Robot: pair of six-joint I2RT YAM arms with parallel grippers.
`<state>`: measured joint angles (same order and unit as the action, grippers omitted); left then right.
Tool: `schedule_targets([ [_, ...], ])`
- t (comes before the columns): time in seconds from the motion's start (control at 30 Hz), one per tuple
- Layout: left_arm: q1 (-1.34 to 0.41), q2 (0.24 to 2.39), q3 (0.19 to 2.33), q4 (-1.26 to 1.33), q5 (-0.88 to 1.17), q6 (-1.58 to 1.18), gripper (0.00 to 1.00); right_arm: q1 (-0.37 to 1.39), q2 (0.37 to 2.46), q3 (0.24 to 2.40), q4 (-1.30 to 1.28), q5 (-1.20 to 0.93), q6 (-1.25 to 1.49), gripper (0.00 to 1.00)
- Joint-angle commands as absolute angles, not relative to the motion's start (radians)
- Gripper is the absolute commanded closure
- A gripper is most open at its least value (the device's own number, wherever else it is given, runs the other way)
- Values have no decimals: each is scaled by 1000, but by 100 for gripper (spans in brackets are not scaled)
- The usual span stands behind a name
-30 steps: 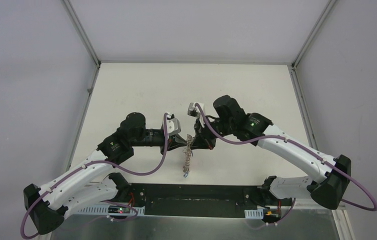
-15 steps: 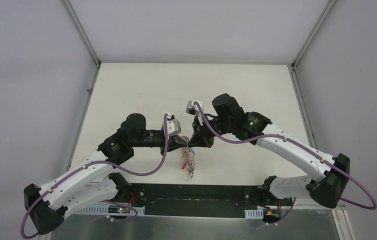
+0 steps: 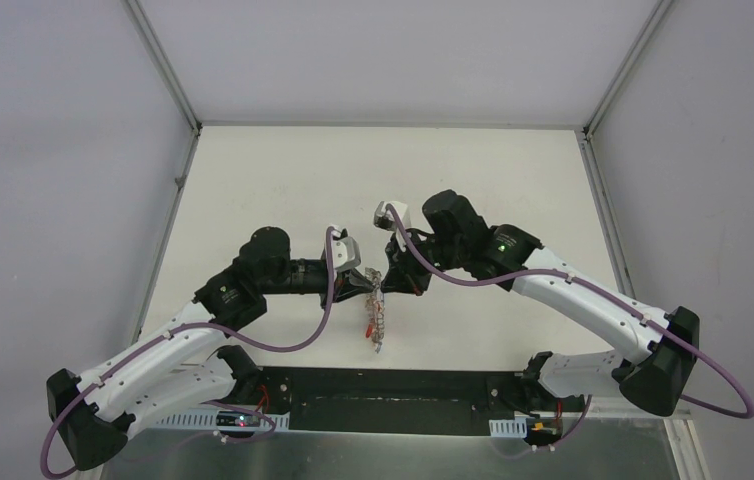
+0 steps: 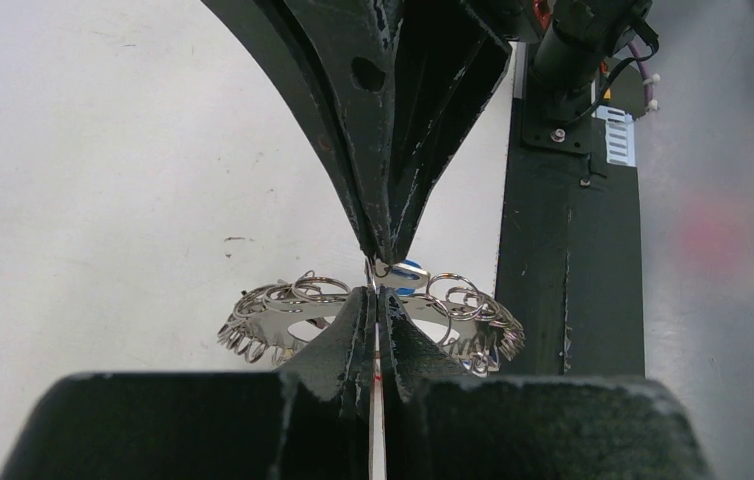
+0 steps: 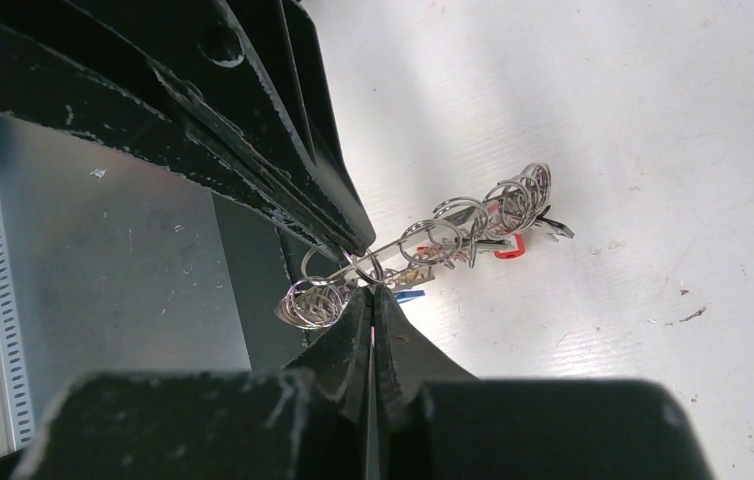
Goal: Put the keys on the keyring
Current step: Insert the key onto the keyring.
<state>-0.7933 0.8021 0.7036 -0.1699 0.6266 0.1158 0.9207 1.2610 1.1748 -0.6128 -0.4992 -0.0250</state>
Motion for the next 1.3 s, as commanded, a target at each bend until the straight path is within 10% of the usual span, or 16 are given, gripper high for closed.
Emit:
schedule_targets([
  [0.0, -810, 774, 701, -84, 643, 104, 100, 918, 1249, 1214, -573, -458, -11, 100],
  [1.27, -809, 744, 698, -100, 614, 107, 100, 919, 1241, 1219, -554, -486, -8, 100],
])
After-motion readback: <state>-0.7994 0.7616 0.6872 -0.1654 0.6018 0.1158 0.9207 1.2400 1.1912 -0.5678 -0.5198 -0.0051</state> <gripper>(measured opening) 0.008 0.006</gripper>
